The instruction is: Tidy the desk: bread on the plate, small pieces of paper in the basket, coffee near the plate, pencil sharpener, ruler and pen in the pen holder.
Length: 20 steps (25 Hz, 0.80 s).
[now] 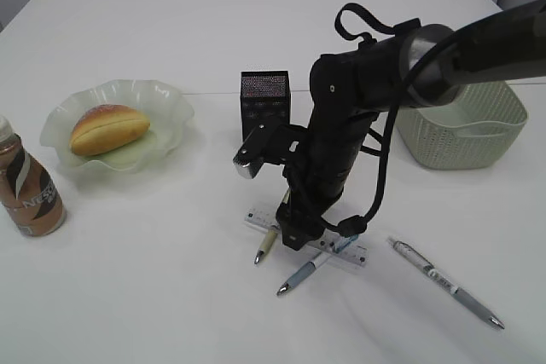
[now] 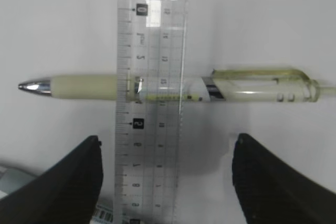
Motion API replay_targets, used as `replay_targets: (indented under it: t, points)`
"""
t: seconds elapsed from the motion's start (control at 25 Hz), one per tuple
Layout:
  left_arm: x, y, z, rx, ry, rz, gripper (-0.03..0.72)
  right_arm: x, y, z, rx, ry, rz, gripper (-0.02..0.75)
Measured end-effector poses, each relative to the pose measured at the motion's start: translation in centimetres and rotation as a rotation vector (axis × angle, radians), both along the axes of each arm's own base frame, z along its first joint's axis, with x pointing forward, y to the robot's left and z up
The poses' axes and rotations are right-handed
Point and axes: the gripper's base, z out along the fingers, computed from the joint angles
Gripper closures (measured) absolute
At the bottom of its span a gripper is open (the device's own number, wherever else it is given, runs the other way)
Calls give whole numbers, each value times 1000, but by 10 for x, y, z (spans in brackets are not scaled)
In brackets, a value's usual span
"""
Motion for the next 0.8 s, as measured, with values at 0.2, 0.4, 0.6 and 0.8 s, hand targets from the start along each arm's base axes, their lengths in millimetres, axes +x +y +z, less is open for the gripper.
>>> replay_targets:
  t: [0.2, 0.4, 0.6, 0.8]
  points:
    - [0, 0, 0, 0, 0, 0, 191, 1, 1, 2, 3, -7, 2, 144]
    - [0, 0, 0, 0, 0, 0, 191, 1, 1, 2, 3, -7, 2, 144]
    - [0, 0, 0, 0, 0, 0, 191, 0, 0, 2, -2, 5, 3, 145]
    - [0, 0, 0, -2, 0, 0, 191, -3, -1, 1, -17, 39, 8, 145]
